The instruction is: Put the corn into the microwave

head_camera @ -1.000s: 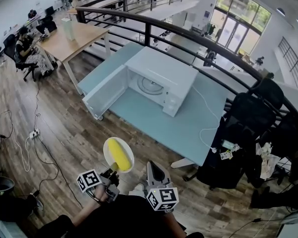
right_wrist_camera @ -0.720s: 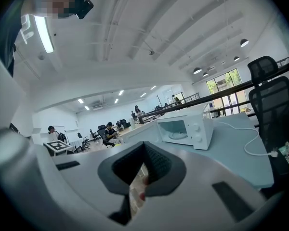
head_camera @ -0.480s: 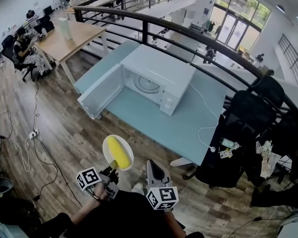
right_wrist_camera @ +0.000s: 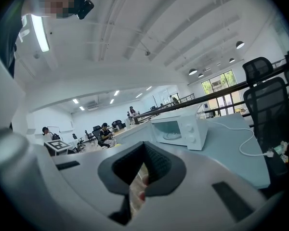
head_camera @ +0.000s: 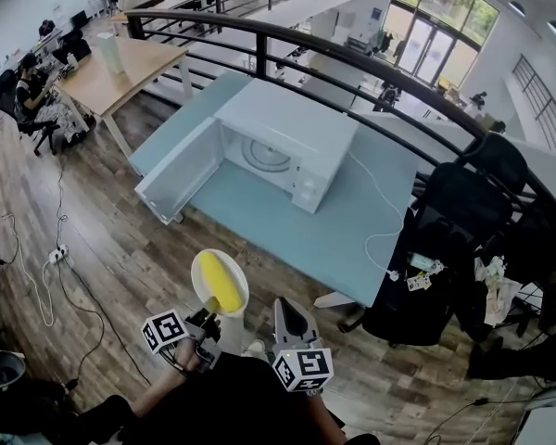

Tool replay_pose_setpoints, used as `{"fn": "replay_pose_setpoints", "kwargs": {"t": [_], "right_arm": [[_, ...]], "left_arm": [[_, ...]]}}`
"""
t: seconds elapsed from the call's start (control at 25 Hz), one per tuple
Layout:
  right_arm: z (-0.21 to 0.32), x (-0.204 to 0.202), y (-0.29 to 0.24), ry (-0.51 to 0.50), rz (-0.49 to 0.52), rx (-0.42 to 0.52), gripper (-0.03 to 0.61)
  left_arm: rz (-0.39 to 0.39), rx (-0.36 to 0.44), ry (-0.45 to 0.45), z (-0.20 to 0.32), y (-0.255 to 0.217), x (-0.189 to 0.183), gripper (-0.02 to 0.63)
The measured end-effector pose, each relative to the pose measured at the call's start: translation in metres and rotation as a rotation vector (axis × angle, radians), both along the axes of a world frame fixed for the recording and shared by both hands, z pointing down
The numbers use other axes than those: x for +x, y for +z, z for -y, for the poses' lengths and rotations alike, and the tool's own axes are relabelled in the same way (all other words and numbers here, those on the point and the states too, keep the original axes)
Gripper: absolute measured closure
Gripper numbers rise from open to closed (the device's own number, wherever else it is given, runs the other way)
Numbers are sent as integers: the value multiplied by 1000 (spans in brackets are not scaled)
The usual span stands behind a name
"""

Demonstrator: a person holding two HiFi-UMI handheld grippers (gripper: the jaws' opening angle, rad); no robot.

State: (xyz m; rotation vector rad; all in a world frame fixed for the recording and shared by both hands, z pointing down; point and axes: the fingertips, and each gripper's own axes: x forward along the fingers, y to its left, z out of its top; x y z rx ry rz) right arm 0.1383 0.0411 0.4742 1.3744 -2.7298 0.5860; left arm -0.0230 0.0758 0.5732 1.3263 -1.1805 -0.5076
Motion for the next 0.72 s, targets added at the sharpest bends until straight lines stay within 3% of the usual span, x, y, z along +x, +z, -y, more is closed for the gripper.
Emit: {"fn": "replay_pose_setpoints", "kwargs": {"t": [0.72], "right_arm": [[75,-6,11,48,-19,-12,569]], "left_arm": [[-1,-6,50,88,9,-8,595]]}}
